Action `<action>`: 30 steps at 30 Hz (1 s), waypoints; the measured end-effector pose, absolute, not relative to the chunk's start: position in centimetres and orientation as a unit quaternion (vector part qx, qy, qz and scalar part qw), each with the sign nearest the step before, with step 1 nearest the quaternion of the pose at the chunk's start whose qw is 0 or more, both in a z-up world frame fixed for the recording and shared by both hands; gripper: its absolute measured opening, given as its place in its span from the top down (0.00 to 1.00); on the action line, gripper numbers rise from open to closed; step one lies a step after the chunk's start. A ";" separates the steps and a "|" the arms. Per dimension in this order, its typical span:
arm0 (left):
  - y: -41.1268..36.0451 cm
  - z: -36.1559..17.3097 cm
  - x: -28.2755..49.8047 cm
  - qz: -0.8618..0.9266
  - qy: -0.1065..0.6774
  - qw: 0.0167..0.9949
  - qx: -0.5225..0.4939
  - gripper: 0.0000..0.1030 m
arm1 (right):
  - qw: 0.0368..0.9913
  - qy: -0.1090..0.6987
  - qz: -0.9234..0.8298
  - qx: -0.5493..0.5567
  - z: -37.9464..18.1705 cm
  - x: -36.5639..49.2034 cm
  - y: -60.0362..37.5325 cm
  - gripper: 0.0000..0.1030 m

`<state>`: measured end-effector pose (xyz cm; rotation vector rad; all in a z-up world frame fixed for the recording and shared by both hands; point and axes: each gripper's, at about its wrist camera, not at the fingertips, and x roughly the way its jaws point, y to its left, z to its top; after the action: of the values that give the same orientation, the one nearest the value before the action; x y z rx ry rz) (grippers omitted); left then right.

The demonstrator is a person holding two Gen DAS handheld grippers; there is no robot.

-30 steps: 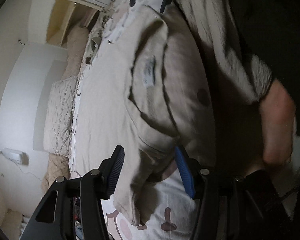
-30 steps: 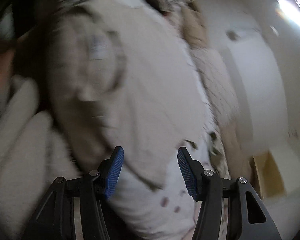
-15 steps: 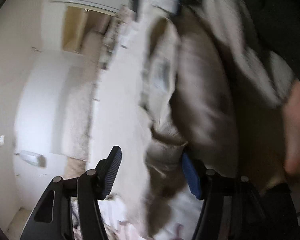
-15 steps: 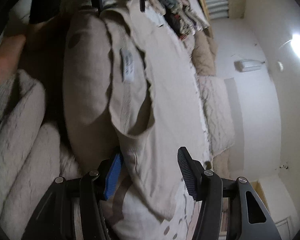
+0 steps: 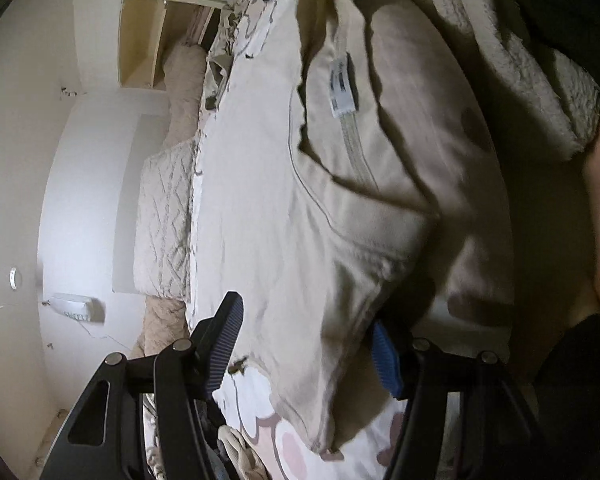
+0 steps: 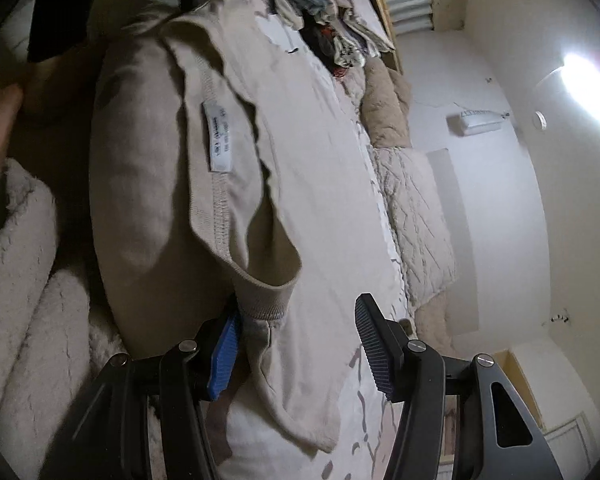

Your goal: Fold clothes

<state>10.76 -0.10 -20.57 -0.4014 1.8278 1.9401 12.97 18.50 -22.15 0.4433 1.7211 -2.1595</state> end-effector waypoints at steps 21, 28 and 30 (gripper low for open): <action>1.1 -18.7 10.5 0.721 0.640 0.217 -0.153 0.97 | 0.180 0.667 -0.706 0.153 -22.0 12.3 17.8 0.92; 1.0 -17.6 8.6 0.730 0.646 0.164 -0.151 0.97 | 0.175 0.706 -0.673 0.135 -18.3 10.1 19.0 0.93; 1.1 -18.2 9.0 0.729 0.643 0.177 -0.155 0.97 | 0.174 0.692 -0.684 0.150 -18.0 9.1 19.0 0.92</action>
<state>9.00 1.08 -18.16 -0.4400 1.8201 2.0634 9.12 18.98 -18.03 0.4257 1.9624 -1.9392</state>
